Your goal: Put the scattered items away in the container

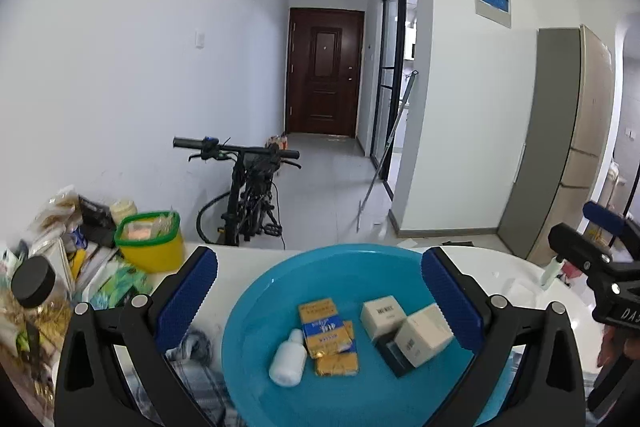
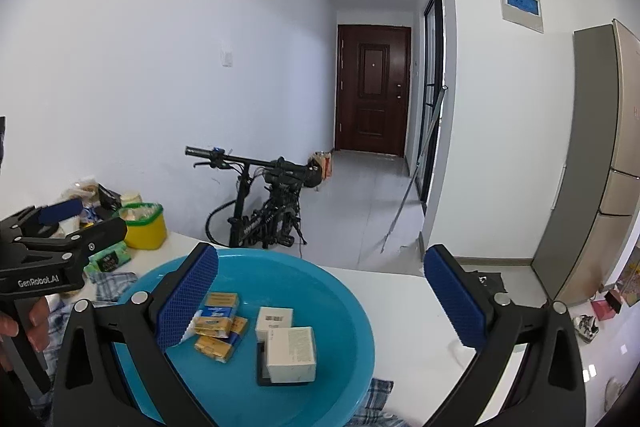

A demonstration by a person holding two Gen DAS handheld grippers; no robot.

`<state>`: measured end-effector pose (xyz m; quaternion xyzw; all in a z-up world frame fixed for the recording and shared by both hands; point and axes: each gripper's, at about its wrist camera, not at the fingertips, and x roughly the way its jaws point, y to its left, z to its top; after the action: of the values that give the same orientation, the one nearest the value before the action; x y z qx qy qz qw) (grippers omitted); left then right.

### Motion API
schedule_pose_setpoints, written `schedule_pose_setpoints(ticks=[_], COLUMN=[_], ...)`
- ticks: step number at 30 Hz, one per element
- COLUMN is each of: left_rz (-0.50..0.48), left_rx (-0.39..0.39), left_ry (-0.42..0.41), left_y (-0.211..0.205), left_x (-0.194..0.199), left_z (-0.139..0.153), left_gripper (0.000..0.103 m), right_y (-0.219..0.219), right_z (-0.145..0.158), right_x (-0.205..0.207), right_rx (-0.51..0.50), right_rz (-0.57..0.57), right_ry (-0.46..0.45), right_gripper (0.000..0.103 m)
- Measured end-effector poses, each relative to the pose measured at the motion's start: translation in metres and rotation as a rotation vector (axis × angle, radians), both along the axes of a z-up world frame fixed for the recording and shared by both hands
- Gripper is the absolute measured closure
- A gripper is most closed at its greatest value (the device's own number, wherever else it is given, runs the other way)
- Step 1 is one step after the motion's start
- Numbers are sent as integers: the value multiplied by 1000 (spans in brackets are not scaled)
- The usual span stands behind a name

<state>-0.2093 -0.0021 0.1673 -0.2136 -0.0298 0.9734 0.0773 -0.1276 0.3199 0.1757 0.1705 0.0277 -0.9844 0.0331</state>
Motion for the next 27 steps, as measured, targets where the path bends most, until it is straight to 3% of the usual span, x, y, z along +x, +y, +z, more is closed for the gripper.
schedule_pose_setpoints(ticks=[2,10,17,27], left_rz=[-9,-37,-58,-111], left_rx=[20,-48,-62,-17], left_ry=[7,22,43,73], left_y=[-3,6,8,-2], left_x=[13,60,103,147], left_z=[6,19,35,52], left_gripper=[0,0,0,0], right_y=[-2,-7,-7,-17], right_z=[5,18,34,46], right_x=[10,48,77,112], right_rx=[-1,14,11,14], right_rz=[3,26,33,67], right_ry=[8,43,47,74], right_gripper=[0,0,0,0])
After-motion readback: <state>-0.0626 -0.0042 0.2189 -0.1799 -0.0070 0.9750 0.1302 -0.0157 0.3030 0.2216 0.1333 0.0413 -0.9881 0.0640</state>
